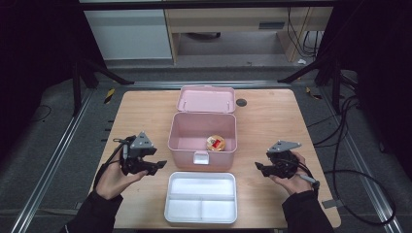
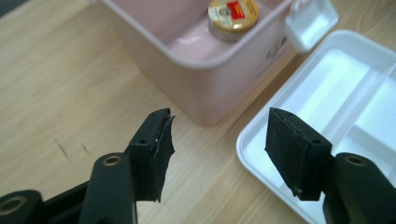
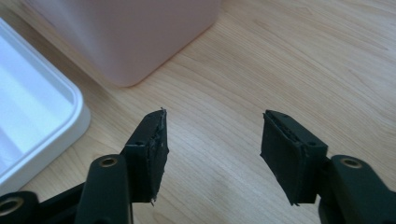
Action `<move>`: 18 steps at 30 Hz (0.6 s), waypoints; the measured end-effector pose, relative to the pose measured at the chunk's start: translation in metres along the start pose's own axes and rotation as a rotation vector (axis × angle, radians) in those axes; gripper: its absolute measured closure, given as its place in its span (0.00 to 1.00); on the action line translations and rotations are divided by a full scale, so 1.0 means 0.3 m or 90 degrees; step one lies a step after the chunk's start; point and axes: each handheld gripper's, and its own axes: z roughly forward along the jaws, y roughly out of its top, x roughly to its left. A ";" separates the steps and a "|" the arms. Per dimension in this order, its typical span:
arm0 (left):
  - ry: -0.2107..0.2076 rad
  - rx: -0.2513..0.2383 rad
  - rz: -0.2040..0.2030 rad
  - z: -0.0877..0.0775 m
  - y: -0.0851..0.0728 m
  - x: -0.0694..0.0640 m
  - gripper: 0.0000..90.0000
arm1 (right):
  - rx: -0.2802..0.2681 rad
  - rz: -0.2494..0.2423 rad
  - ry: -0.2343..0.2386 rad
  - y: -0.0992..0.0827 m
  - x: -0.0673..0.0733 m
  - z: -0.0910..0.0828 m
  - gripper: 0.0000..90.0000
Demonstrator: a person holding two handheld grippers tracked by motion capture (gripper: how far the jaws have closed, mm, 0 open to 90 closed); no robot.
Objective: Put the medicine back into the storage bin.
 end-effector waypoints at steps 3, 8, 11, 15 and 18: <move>0.002 0.017 0.008 0.028 -0.047 0.007 0.47 | 0.003 -0.011 0.009 0.004 0.009 0.003 0.50; -0.012 0.039 0.038 0.076 -0.072 -0.020 0.47 | -0.002 -0.046 0.041 0.012 0.039 -0.001 0.54; -0.035 0.048 0.071 0.098 -0.073 -0.058 0.46 | -0.010 -0.092 0.084 0.027 0.084 -0.004 0.59; -0.057 0.052 0.081 0.110 -0.071 -0.080 0.51 | -0.003 -0.121 0.117 0.038 0.121 -0.002 0.63; -0.081 0.062 0.098 0.124 -0.072 -0.102 0.55 | 0.017 -0.152 0.144 0.052 0.165 0.005 0.67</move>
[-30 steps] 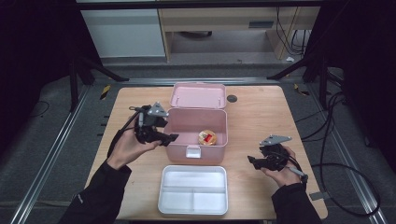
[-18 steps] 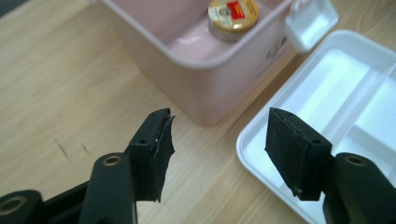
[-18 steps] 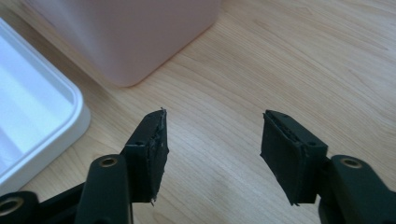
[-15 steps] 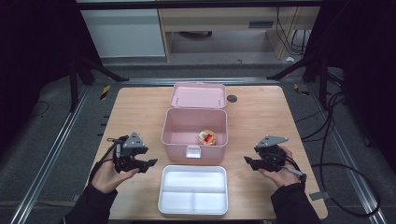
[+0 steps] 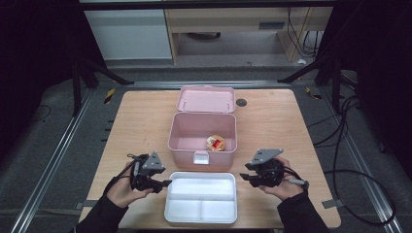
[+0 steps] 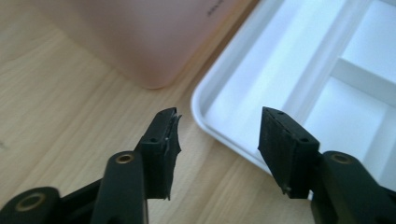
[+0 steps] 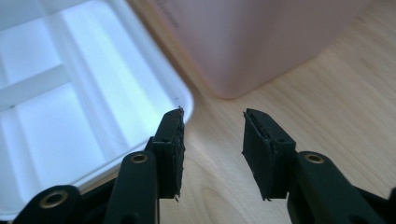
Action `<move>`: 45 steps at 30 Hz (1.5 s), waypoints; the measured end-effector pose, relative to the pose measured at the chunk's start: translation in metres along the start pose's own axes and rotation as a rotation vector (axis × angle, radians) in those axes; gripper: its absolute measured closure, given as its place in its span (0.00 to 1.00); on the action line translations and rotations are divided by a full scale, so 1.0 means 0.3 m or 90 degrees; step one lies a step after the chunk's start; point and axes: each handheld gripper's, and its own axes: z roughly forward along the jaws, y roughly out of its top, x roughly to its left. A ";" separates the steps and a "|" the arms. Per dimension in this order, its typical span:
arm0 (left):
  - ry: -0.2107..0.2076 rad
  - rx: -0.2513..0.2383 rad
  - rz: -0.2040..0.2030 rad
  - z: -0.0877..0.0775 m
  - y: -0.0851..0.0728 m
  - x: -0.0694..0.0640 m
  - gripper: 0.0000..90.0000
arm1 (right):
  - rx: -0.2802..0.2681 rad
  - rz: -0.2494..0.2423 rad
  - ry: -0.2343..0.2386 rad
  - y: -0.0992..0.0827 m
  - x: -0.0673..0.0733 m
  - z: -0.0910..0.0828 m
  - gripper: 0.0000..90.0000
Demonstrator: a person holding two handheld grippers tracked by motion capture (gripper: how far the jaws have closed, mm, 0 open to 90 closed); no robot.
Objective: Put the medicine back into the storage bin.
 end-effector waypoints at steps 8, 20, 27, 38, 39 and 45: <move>-0.054 0.061 0.054 0.055 0.010 -0.051 0.66 | 0.068 -0.091 0.076 0.041 0.093 0.057 0.73; -0.094 0.114 0.103 0.112 0.018 -0.074 0.76 | 0.146 -0.141 0.130 0.058 0.164 0.128 0.82; -0.110 0.143 0.130 0.138 0.021 -0.082 0.82 | 0.204 -0.158 0.126 0.058 0.189 0.180 0.86; -0.105 0.163 0.157 0.164 0.024 -0.091 0.87 | 0.225 -0.159 0.127 0.064 0.186 0.206 0.91; -0.104 0.165 0.158 0.165 0.025 -0.091 0.88 | 0.227 -0.160 0.128 0.065 0.186 0.208 0.92; -0.108 0.170 0.165 0.167 0.028 -0.087 0.91 | 0.251 -0.159 0.138 0.078 0.183 0.225 0.93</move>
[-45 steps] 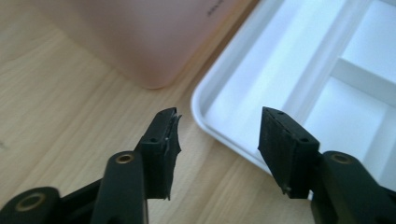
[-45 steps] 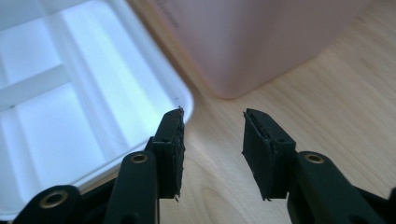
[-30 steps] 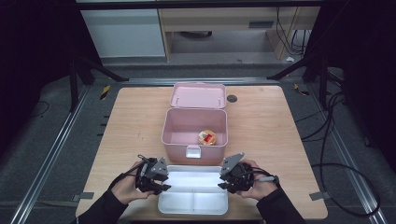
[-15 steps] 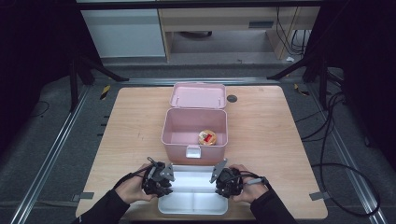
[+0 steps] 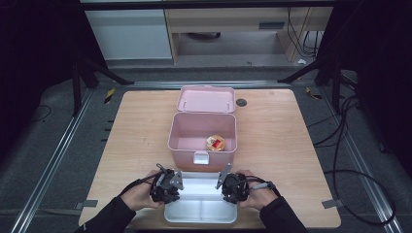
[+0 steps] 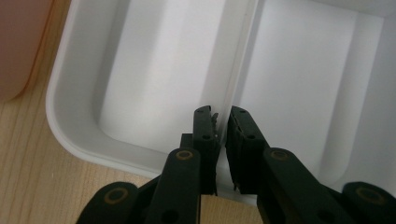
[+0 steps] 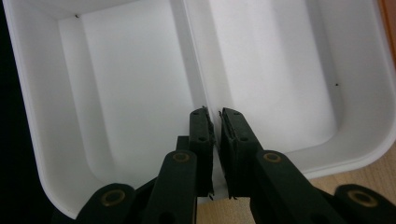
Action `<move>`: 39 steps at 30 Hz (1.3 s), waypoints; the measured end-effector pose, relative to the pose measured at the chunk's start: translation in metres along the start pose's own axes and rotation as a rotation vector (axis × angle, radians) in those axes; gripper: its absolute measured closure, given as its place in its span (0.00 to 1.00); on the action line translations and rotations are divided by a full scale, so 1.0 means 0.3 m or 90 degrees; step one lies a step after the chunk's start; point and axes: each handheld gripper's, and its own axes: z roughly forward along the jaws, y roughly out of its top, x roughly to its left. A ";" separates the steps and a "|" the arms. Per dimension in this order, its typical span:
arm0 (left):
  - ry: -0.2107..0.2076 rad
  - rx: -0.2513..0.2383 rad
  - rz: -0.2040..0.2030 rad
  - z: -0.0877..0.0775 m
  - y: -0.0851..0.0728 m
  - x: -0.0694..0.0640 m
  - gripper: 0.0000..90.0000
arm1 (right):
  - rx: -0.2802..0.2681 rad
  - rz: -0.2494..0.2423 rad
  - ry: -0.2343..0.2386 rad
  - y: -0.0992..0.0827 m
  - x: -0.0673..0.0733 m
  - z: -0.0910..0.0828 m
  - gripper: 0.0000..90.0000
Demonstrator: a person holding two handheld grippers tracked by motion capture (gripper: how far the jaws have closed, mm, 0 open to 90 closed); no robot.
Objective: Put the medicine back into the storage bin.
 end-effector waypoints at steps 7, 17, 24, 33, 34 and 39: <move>-0.005 0.026 0.033 0.000 0.021 0.000 0.93 | 0.008 -0.005 0.019 0.003 -0.004 -0.004 0.94; -0.022 0.030 0.052 -0.088 0.038 -0.024 0.94 | -0.011 -0.016 0.043 0.013 0.026 -0.090 0.96; -0.020 0.030 0.068 -0.196 0.072 -0.053 0.94 | -0.025 -0.022 0.054 0.030 0.041 -0.186 0.96; 0.010 0.016 0.085 -0.347 0.131 -0.028 0.95 | -0.051 -0.044 0.030 0.072 0.019 -0.336 0.96; 0.014 0.015 0.088 -0.360 0.138 -0.022 0.95 | -0.052 -0.047 0.024 0.077 0.014 -0.351 0.96; 0.017 -0.009 0.087 -0.430 0.171 0.031 0.95 | -0.061 -0.064 0.002 0.100 -0.023 -0.421 0.96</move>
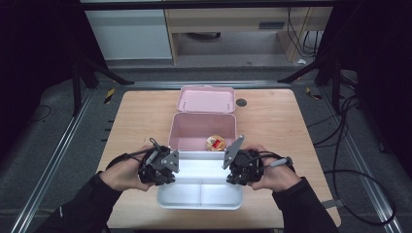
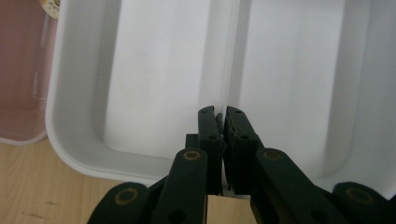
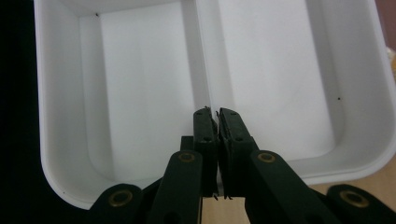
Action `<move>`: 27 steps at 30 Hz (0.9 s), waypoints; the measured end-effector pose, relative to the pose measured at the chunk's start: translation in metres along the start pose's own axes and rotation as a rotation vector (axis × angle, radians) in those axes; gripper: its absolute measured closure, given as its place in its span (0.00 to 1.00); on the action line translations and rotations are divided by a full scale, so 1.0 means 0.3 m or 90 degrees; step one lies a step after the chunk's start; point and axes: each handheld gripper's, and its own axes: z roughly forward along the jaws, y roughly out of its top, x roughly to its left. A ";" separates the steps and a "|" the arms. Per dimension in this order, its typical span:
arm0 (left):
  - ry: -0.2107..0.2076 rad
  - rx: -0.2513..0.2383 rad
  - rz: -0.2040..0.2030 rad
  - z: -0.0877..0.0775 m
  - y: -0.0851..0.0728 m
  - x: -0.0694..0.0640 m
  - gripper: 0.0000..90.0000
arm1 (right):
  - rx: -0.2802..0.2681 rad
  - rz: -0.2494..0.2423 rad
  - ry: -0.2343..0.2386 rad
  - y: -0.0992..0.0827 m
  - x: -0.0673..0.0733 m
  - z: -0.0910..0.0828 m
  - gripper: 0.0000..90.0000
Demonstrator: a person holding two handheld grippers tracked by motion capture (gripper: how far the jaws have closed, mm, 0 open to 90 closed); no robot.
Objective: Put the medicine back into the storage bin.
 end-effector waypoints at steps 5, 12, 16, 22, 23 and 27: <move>0.011 -0.008 0.005 -0.044 0.023 0.067 0.95 | -0.009 -0.012 -0.027 0.027 -0.061 -0.059 0.97; 0.027 -0.018 0.010 -0.083 0.038 0.166 0.96 | -0.011 -0.023 -0.056 0.061 -0.128 -0.097 0.97; 0.023 -0.026 0.003 -0.097 0.040 0.237 0.95 | -0.020 -0.028 -0.062 0.080 -0.184 -0.117 0.97; 0.033 -0.012 0.010 -0.093 0.061 0.318 0.95 | -0.017 -0.030 -0.077 0.100 -0.266 -0.126 0.97; 0.032 -0.011 0.017 -0.090 0.066 0.347 0.95 | -0.018 -0.028 -0.075 0.101 -0.295 -0.125 0.97; 0.025 -0.015 0.021 -0.084 0.067 0.386 0.96 | -0.020 -0.024 -0.078 0.100 -0.327 -0.121 0.97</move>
